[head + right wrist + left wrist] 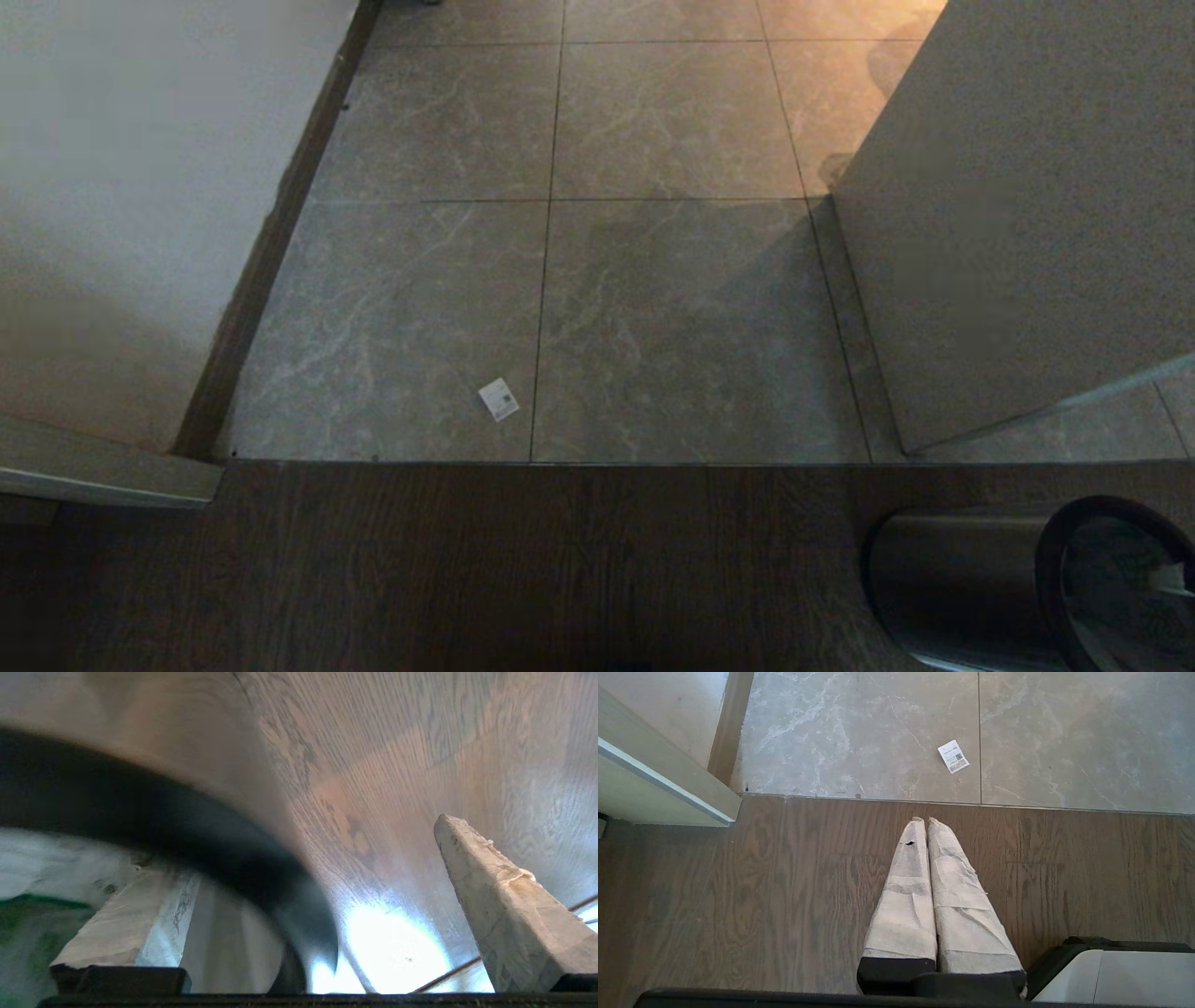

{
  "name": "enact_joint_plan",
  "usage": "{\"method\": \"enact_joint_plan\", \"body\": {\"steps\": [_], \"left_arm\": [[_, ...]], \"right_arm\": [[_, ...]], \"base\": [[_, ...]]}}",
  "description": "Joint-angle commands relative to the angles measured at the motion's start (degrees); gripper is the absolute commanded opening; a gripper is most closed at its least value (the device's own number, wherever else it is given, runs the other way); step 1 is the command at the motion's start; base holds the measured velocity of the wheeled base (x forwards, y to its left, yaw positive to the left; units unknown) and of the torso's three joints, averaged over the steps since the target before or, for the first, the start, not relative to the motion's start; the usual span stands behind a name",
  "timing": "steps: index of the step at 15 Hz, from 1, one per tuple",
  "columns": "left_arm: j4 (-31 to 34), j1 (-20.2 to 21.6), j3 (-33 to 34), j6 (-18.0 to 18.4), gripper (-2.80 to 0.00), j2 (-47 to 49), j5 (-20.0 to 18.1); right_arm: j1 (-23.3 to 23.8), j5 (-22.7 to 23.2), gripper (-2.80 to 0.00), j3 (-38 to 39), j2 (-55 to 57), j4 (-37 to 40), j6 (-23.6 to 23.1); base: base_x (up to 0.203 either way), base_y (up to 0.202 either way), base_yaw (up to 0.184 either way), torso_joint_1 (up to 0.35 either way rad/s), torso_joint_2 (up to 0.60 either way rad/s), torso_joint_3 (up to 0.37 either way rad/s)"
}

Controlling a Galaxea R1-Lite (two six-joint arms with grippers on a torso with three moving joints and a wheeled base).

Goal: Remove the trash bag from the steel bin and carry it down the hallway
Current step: Place the outer trash can on the ground

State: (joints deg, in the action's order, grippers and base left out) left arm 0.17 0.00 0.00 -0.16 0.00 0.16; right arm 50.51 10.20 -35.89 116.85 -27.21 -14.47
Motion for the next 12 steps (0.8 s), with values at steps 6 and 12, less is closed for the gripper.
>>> {"method": "enact_joint_plan", "body": {"steps": [6,12], "left_arm": [[0.0,0.0,0.0,0.0,-2.8,0.0,0.0],[0.0,0.0,0.0,0.0,-2.8,0.0,0.0]], "right_arm": [[1.0,3.9,-2.8,-1.0,4.7,-2.1,-3.4],[1.0,4.1,-2.8,-0.3,-1.7,-1.1,-4.8]], "base": [[0.0,0.0,0.0,0.0,0.0,0.0],[0.0,0.0,0.0,0.0,0.0,0.0]]}}
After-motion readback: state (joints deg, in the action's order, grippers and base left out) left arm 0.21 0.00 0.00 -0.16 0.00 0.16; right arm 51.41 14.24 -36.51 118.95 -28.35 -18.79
